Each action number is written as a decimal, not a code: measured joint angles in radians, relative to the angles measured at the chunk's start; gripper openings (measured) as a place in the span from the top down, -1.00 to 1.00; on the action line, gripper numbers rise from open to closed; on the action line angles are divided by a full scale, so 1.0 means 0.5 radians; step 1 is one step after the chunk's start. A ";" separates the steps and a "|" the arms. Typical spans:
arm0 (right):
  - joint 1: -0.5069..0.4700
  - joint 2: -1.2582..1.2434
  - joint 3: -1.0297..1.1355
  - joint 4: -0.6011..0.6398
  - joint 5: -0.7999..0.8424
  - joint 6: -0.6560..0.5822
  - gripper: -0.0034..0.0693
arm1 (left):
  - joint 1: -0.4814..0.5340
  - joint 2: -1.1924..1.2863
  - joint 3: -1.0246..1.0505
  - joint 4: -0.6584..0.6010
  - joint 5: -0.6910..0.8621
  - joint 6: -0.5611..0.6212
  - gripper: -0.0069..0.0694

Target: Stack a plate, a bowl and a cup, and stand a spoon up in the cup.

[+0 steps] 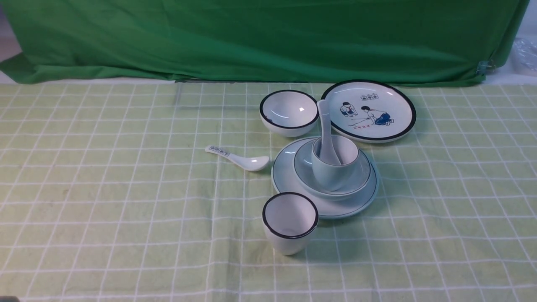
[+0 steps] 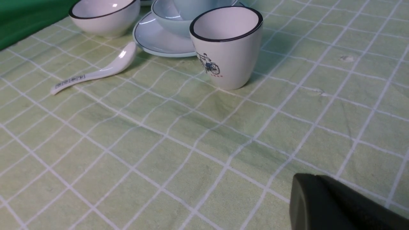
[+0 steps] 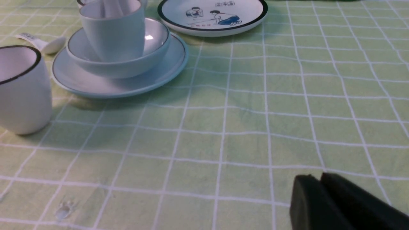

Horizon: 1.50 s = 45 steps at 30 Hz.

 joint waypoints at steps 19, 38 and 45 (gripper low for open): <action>0.000 0.000 0.000 0.000 -0.002 0.001 0.55 | 1.414 -0.509 0.002 -0.097 -0.298 -0.323 0.81; 0.000 0.000 0.001 0.001 -0.007 0.002 0.41 | 1.520 -0.529 0.002 -0.105 0.103 -0.344 0.81; 0.000 0.000 0.001 0.001 -0.007 0.002 0.36 | 1.520 -0.529 0.002 -0.105 0.103 -0.344 0.81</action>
